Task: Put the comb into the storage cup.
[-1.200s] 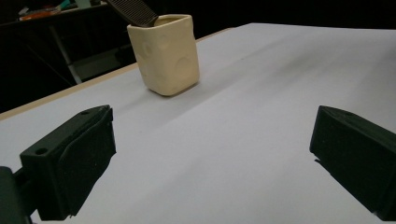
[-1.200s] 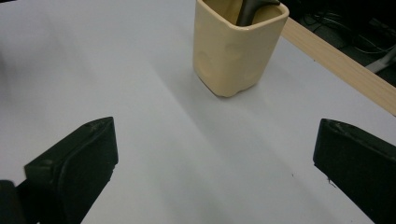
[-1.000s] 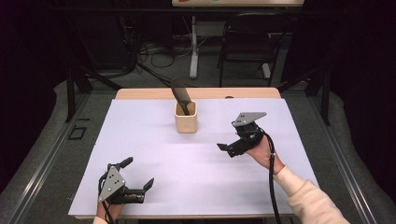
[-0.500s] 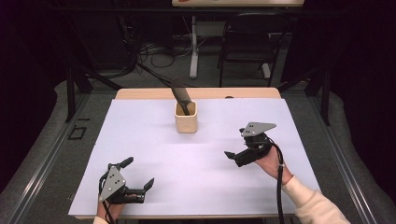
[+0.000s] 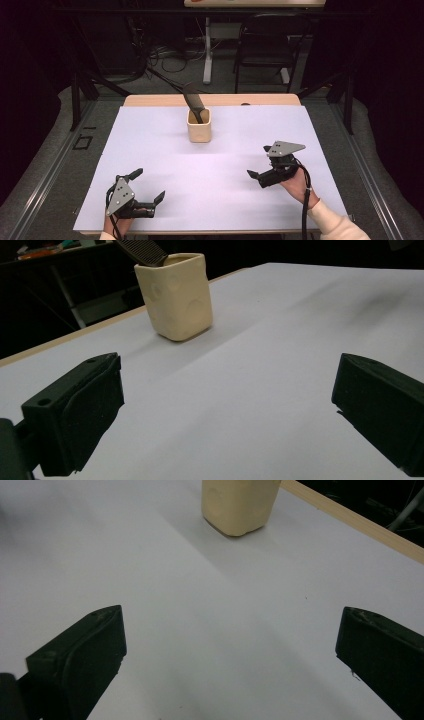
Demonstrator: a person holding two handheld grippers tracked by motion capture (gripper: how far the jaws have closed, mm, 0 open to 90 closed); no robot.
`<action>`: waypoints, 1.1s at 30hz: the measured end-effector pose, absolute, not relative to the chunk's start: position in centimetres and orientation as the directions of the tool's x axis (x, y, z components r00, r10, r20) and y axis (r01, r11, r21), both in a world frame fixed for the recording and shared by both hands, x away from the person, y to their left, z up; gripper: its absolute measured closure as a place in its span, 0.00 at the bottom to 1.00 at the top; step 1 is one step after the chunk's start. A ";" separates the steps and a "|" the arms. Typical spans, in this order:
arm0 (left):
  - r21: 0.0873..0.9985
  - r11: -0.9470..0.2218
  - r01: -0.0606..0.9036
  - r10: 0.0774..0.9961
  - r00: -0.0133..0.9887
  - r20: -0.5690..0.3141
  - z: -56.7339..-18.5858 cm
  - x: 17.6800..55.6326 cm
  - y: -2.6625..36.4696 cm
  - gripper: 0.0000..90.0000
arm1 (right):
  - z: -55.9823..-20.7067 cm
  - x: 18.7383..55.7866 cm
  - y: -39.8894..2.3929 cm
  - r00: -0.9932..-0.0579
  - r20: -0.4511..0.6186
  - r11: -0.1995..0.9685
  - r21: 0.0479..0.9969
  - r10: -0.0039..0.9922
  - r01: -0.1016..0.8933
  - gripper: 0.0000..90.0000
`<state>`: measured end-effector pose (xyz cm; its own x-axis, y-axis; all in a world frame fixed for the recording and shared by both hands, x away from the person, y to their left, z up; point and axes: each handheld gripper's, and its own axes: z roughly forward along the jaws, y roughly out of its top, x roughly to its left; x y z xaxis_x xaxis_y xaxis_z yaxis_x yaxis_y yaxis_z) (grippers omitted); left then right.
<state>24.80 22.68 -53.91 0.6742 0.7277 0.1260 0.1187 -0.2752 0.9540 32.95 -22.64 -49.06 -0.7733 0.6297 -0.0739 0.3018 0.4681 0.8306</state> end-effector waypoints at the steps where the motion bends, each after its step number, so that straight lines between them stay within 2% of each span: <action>1: 0.954 -0.275 0.118 0.727 0.675 0.126 -53.9 24.8 22.7 0.00 | -49.2 32.8 -22.7 -0.771 -0.072 0.468 0.830 0.632 0.305 0.00; 33: 0.952 -0.279 0.123 0.728 0.673 0.127 -54.0 24.9 22.6 0.00 | -51.2 28.6 -24.8 -0.754 -0.106 0.460 0.844 0.648 0.276 0.00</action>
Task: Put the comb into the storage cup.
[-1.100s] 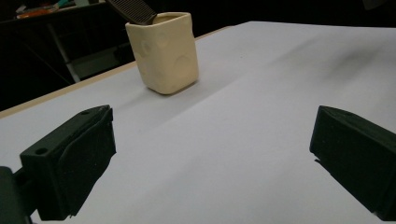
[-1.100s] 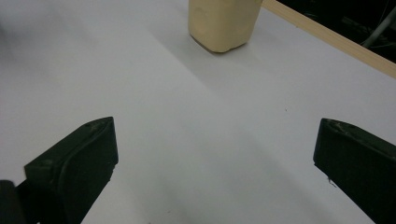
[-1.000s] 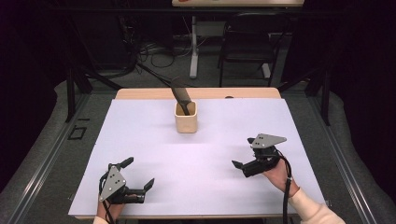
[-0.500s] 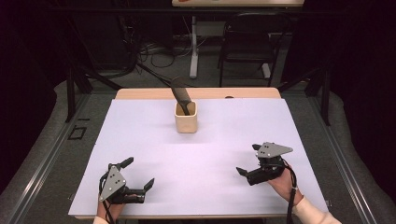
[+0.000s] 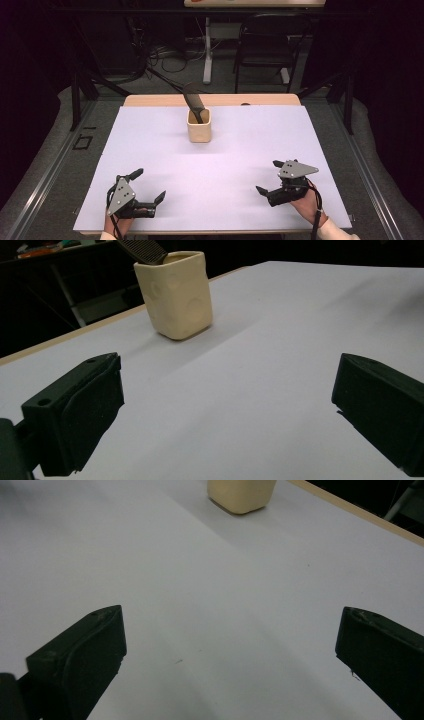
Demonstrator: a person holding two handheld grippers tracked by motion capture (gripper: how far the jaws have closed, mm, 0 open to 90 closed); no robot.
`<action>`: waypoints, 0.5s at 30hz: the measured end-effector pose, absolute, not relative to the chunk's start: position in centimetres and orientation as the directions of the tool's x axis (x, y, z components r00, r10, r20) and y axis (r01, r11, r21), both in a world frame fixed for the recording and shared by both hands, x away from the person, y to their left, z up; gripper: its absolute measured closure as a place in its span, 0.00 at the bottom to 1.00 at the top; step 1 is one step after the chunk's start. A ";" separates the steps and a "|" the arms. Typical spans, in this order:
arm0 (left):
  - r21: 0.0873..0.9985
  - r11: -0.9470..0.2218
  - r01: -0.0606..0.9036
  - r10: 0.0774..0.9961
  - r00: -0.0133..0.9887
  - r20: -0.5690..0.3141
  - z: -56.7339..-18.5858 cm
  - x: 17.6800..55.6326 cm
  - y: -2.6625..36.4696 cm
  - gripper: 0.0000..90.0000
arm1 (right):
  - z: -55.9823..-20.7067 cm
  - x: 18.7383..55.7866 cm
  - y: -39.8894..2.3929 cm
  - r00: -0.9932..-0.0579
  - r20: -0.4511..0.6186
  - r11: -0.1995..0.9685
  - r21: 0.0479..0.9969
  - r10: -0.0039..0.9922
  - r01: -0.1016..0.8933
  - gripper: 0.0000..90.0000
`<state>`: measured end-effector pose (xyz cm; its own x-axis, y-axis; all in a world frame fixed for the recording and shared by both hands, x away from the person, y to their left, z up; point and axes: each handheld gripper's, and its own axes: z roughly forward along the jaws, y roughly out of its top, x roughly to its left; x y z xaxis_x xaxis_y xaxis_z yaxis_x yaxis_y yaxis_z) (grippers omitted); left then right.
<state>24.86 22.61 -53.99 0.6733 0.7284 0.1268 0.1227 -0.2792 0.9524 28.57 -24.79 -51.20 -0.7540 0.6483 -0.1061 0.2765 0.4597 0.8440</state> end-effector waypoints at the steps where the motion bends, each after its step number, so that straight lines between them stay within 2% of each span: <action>1: 0.952 -0.280 0.123 0.729 0.673 0.127 -54.0 24.9 22.6 0.00 | -51.3 28.5 -24.9 -0.753 -0.106 0.459 0.844 0.649 0.277 0.00; 15: 0.952 -0.277 0.130 0.730 0.672 0.121 -54.0 24.8 22.6 0.00 | -51.4 26.8 -26.0 -0.742 -0.142 0.466 0.849 0.655 0.248 0.00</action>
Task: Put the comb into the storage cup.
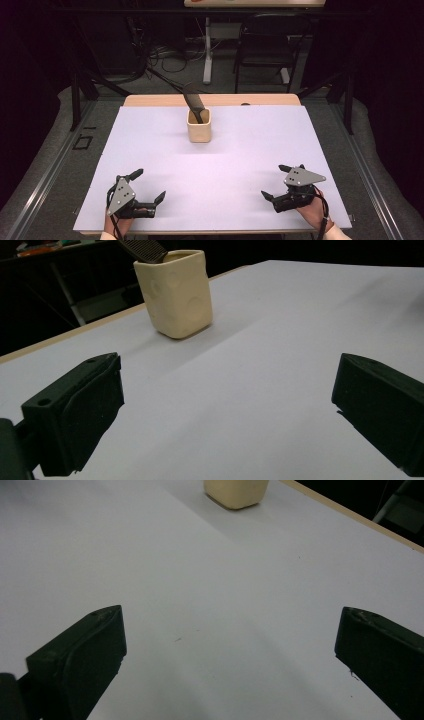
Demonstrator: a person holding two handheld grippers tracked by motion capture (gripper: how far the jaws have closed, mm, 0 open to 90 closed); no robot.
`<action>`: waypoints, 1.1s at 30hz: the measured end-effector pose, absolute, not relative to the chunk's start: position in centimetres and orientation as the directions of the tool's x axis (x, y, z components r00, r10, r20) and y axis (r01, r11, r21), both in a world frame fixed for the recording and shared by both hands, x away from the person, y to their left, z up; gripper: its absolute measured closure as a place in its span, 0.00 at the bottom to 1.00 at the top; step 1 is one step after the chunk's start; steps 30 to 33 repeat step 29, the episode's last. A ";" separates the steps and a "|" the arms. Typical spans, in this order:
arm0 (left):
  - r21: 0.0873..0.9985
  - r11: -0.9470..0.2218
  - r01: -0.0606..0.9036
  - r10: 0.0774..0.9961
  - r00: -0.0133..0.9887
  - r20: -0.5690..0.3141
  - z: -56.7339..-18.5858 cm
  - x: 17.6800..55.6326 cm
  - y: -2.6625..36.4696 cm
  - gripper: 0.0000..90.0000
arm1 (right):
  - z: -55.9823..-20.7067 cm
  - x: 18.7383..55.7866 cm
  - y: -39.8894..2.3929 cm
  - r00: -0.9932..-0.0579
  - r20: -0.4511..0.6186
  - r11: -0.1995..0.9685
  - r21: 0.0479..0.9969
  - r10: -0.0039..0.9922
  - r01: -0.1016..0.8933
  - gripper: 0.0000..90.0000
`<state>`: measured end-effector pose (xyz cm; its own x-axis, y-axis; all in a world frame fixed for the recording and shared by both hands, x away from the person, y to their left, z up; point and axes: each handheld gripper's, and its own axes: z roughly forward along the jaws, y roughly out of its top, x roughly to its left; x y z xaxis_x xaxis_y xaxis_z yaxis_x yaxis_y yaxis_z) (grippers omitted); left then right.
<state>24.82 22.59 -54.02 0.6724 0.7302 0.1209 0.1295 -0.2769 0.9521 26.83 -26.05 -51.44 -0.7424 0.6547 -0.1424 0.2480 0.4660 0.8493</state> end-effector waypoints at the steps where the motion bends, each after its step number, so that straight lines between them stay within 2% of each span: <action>1: 0.952 -0.277 0.129 0.730 0.673 0.121 -54.0 24.8 22.6 0.00 | -51.4 26.7 -26.1 -0.741 -0.149 0.468 0.849 0.655 0.244 0.00; 18: 0.950 -0.280 0.137 0.731 0.672 0.119 -54.1 24.9 22.7 0.00 | -51.4 25.0 -26.9 -0.733 -0.173 0.453 0.868 0.658 0.202 0.00; 33: 0.951 -0.274 0.141 0.733 0.671 0.112 -54.1 24.9 22.7 0.00 | -51.5 25.1 -27.0 -0.727 -0.191 0.458 0.869 0.660 0.188 0.00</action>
